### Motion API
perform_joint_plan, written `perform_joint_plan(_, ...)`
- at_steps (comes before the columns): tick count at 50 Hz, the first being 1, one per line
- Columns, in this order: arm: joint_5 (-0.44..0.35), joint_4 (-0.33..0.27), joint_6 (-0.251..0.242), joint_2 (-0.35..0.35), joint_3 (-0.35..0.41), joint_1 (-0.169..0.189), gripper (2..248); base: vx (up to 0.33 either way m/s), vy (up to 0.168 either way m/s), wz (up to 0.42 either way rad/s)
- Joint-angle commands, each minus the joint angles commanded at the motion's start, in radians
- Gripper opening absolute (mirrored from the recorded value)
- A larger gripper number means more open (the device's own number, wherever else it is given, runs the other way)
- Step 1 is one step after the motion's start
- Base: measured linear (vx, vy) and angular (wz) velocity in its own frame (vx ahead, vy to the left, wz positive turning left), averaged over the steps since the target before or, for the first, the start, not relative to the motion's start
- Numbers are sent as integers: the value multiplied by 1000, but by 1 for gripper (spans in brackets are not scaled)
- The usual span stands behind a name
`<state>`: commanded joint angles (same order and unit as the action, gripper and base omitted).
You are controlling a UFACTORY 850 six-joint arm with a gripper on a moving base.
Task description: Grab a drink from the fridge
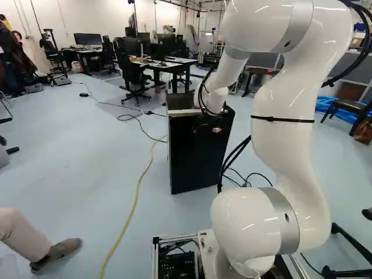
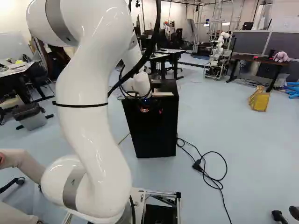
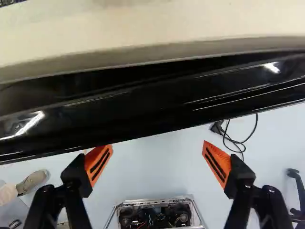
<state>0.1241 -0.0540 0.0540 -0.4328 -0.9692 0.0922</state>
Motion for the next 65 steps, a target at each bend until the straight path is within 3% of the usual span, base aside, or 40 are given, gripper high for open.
perform_joint_plan(65, 0, 0, 0, -53, -74, -4, 247, 0, 0, 0)
